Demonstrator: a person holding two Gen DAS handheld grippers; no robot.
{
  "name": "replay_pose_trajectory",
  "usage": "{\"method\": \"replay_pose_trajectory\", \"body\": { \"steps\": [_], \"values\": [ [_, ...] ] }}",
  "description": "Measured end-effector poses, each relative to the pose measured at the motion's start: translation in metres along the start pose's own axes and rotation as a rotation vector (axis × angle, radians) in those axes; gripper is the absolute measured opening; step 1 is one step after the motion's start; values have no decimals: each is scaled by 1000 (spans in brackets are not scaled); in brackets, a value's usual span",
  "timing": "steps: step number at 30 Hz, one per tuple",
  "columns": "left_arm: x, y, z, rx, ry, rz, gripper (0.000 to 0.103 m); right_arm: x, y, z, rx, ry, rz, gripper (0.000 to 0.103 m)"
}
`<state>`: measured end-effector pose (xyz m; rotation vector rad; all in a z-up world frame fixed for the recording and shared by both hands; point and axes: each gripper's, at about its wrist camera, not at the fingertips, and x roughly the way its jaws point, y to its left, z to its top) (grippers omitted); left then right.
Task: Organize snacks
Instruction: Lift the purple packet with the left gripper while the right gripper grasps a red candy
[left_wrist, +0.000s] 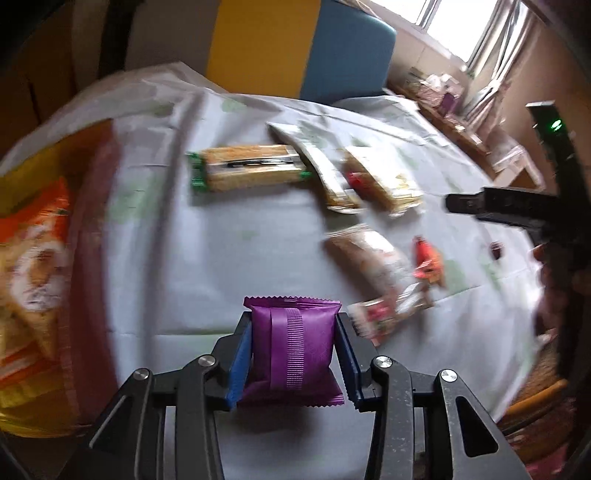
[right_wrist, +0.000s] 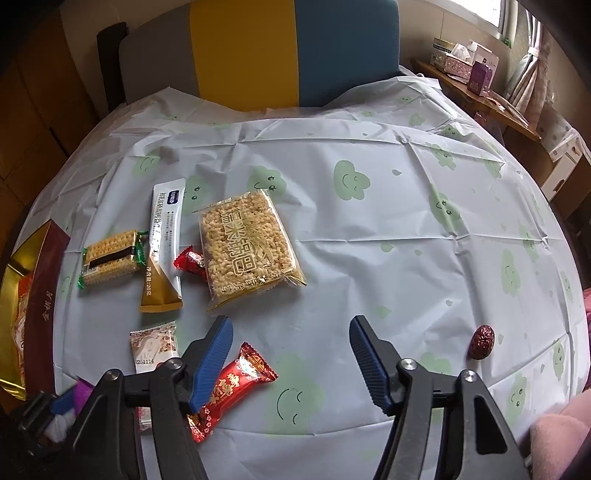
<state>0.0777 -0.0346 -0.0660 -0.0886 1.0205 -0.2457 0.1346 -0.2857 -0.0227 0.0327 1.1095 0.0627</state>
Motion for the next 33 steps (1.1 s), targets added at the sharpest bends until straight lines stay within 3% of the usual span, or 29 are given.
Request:
{"method": "replay_pose_trajectory", "body": {
  "steps": [3,9,12,18,20,29,33],
  "values": [
    [5,3,-11,54,-28,68,47,2,2,-1,-13,7,-6,63],
    [7,-5,-22,119,-81,120,48,-2,9,-3,-36,-8,16,33],
    [6,-3,-25,123,-98,113,48,-3,19,-5,-81,-18,40,26],
    [5,-2,-26,125,-113,95,48,-1,36,-9,-126,-2,142,24],
    [6,-2,-25,122,-112,91,48,4,39,-8,-114,22,203,24],
    [6,3,-25,104,-109,55,49,46,50,18,-25,131,331,24],
    [6,5,-25,99,-105,39,49,60,40,29,26,126,301,24]
  ]
}}
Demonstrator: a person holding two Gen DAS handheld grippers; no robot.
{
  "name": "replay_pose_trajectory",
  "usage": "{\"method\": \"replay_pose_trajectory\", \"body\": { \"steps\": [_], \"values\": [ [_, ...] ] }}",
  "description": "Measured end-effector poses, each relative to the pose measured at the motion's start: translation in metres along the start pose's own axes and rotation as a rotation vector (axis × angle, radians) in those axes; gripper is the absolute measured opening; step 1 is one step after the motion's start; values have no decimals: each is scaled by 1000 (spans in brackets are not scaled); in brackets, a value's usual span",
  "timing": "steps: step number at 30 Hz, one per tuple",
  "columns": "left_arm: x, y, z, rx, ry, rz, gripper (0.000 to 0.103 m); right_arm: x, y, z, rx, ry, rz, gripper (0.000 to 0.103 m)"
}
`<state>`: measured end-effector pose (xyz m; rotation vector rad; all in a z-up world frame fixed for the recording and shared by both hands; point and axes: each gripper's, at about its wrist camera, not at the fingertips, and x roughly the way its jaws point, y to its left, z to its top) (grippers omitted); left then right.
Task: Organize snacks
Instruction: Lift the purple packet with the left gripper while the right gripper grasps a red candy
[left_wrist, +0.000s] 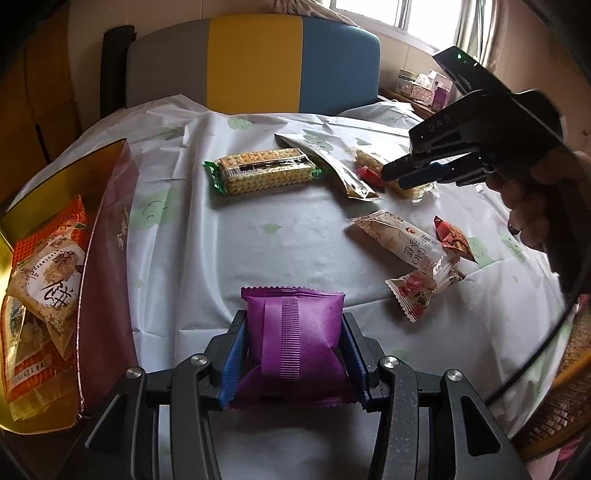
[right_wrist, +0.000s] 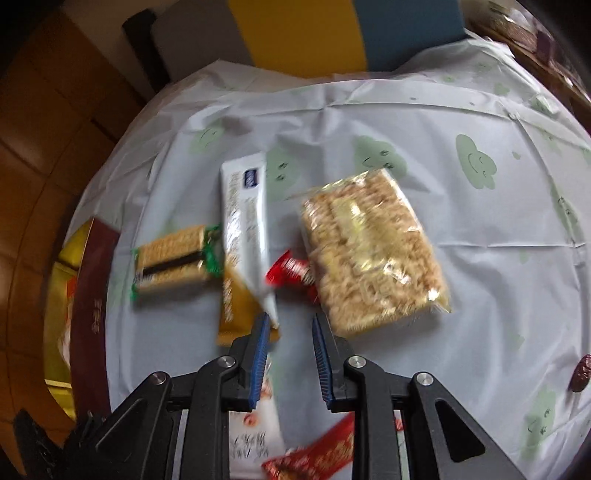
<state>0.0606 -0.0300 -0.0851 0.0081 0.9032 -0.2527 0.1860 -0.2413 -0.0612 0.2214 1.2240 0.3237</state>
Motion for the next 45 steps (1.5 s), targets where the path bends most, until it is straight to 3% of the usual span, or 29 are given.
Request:
{"method": "replay_pose_trajectory", "body": {
  "steps": [4,11,16,23,26,37,41,45],
  "values": [
    [1,0,0,3,-2,6,49,-3,-14,6,25,-48,-55,24],
    [1,1,-1,-3,-4,1,49,-4,-5,7,-42,-32,18,35],
    [1,1,-1,-5,-3,-2,49,3,8,11,-95,-29,-18,36],
    [1,2,0,-6,-3,-3,49,32,15,24,-133,7,-79,36],
    [1,2,0,-5,-5,-1,49,33,22,22,-181,0,-113,27],
    [0,-2,-2,17,-10,11,49,21,21,0,-224,8,-200,26],
    [0,-4,1,36,-5,23,44,18,11,-13,-206,7,-219,26],
    [-9,6,9,-19,6,-29,42,22,10,-12,-200,-5,-212,26]
  ]
}}
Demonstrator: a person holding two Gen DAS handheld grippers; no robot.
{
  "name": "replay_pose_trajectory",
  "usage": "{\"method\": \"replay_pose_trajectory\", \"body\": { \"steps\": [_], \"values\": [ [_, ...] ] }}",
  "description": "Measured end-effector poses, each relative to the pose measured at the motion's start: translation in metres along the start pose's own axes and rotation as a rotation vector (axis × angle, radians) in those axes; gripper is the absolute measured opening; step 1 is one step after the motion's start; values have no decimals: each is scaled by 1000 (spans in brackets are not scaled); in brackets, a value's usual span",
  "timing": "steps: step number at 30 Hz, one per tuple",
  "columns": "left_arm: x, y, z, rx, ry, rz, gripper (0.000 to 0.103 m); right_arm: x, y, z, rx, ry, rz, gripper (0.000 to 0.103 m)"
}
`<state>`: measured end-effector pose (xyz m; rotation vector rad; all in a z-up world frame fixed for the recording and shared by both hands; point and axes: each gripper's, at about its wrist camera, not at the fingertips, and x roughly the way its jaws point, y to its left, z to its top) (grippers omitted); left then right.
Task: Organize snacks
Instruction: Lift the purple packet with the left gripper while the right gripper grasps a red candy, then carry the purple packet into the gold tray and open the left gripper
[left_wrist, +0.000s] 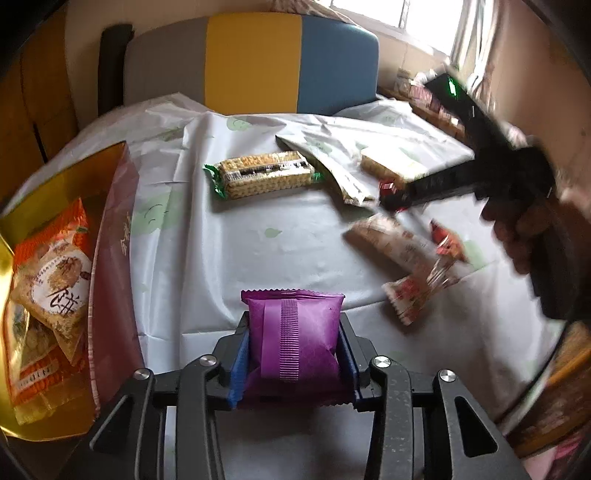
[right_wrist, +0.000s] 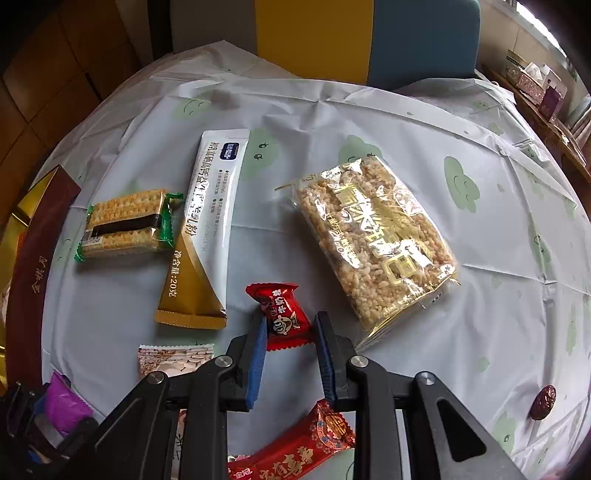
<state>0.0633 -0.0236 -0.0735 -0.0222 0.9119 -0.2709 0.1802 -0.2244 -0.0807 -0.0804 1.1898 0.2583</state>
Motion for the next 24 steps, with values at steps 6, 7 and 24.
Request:
{"method": "replay_pose_trajectory", "body": {
  "steps": [6,7,24],
  "values": [
    [-55,15,26,-55,-122,-53,42,-3,-1,-3,5,-16,17,26],
    [-64,25,32,-87,-139,-50,43,-3,-1,-2,1,-17,15,26],
    [-61,176,78,-351,-115,296,70,-4,5,-4,-40,-33,-29,26]
  ]
}}
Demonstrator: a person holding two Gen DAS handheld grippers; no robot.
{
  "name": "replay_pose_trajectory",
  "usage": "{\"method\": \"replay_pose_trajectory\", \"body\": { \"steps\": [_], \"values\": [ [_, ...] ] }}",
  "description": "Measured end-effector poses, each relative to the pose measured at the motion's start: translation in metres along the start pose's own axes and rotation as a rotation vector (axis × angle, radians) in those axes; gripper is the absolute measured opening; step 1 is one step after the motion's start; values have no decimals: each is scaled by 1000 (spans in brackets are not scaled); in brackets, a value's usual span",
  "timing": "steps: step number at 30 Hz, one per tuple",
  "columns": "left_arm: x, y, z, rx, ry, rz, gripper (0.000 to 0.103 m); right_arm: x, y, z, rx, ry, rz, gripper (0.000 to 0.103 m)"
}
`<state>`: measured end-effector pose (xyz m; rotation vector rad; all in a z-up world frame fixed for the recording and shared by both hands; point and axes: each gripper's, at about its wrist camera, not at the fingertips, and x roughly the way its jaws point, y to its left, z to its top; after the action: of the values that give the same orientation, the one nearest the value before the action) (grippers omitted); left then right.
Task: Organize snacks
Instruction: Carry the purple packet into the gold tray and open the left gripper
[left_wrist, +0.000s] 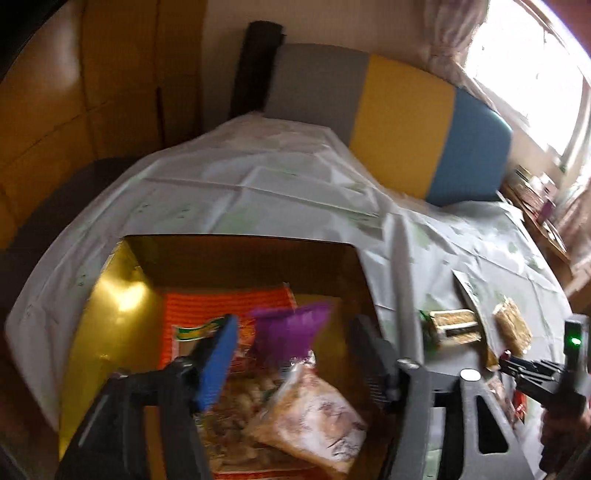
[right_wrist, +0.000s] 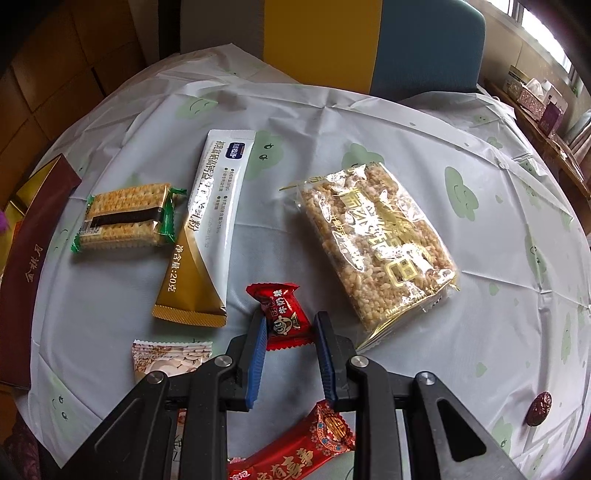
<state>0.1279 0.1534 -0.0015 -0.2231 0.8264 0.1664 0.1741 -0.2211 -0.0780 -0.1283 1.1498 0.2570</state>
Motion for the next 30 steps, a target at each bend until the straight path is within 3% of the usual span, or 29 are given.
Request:
{"method": "replay_pose_trajectory", "body": {
  "steps": [4,11,20,30],
  "values": [
    [-2,13,-4,-13,-15,65,71,0,2,-1,-12,-4,-10,26],
    [-37,16,-31,32,-97,160,103,0,2,-1,-17,-6,-12,26],
    [-58,12,-72,8,-73,94,103,-2,4,-3,-36,-23,-31,26],
    [-66,-17,-97,72,-90,92,103,-5,11,-9,-67,-56,-71,26]
  ]
}}
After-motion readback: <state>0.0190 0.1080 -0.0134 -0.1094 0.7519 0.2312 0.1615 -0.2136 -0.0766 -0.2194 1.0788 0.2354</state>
